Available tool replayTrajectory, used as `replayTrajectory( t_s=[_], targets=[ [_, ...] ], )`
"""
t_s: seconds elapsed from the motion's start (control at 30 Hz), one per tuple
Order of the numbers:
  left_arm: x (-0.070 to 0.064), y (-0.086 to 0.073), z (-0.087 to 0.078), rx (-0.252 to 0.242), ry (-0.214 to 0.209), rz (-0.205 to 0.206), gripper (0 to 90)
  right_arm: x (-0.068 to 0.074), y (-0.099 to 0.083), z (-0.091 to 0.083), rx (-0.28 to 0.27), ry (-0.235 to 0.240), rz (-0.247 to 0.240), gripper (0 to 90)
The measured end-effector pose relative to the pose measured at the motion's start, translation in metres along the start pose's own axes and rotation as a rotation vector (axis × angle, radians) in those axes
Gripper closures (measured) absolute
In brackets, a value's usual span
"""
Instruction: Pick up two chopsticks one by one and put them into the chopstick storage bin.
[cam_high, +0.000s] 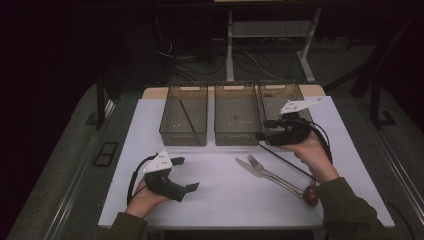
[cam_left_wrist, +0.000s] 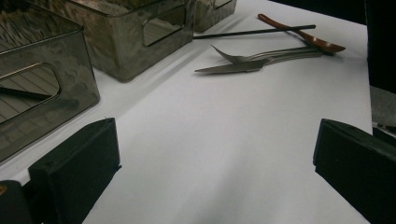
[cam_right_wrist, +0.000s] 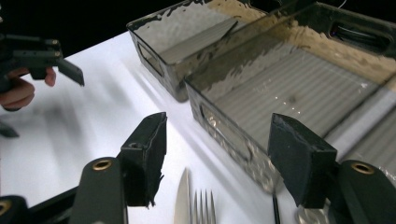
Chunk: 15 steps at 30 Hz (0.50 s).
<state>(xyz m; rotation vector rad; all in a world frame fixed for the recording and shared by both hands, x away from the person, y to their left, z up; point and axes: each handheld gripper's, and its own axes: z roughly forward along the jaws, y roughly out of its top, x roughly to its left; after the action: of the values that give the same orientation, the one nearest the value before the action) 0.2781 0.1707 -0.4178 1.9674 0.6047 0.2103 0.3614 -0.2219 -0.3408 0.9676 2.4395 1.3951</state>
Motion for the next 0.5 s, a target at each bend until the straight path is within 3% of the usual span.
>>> replayTrajectory(
  t_s=[0.3,0.5],
  targets=[
    [-0.001,0.0,-0.001,0.001,0.006,0.006,0.0,-0.006,-0.035,-0.023,-0.007,-0.01,0.033,35.5],
    [0.0,0.0,-0.001,0.004,0.004,0.003,0.0,-0.011,-0.052,-0.038,-0.033,-0.016,0.045,39.8]
  ],
)
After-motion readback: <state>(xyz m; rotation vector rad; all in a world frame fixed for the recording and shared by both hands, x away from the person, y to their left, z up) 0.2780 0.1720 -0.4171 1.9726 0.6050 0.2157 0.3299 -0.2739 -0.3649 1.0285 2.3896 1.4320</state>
